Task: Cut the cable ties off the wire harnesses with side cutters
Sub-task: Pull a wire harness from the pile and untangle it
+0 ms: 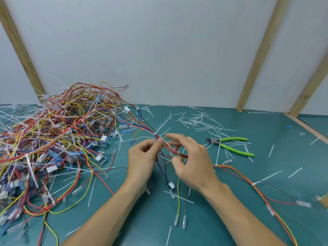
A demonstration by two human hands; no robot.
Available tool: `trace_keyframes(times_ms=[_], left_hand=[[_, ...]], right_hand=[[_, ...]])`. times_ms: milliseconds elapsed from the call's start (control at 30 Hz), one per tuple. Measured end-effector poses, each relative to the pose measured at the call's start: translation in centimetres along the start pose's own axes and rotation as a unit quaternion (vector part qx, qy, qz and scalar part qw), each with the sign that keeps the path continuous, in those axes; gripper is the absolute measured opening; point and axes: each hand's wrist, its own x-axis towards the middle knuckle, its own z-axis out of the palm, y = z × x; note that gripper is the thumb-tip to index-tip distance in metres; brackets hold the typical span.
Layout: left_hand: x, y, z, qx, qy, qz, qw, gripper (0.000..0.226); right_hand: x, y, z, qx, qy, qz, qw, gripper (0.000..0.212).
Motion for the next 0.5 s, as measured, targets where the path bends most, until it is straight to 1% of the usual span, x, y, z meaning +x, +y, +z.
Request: trace_keyframes(times_ms=[67,167,233,300,367,433,500], left_hand=[[0.1,0.1,-0.1,-0.017,0.013,-0.024,0.999,0.032],[0.5,0.3,-0.5,-0.050,0.035,-0.055,0.997,0.032],[0.9,0.4,-0.8,-0.072,0.042,-0.073,0.994,0.030],[1.2,0.5,-1.1,-0.099,0.038,-0.094,0.990,0.031],[1.4,0.7,-1.3,-0.135,0.026,-0.108,0.985,0.030],[1.5,0.8,-1.5,-0.167,0.001,-0.111,0.980,0.025],[1.5,0.9,-1.6,-0.186,-0.026,-0.108,0.976,0.017]], right_hand=[[0.1,-0.3,0.0,0.015,0.074,-0.013,0.997,0.058],[0.5,-0.1,-0.5,0.022,0.219,-0.030,0.975,0.056],[0.8,0.3,-0.8,0.034,0.272,-0.019,0.961,0.054],[0.9,0.7,-1.0,0.059,0.271,0.006,0.961,0.046],[0.9,1.3,-0.8,0.054,0.215,0.026,0.975,0.033],[0.6,1.9,-0.4,0.022,0.144,0.040,0.988,0.017],[0.4,2.2,0.0,-0.012,0.111,0.047,0.993,0.004]])
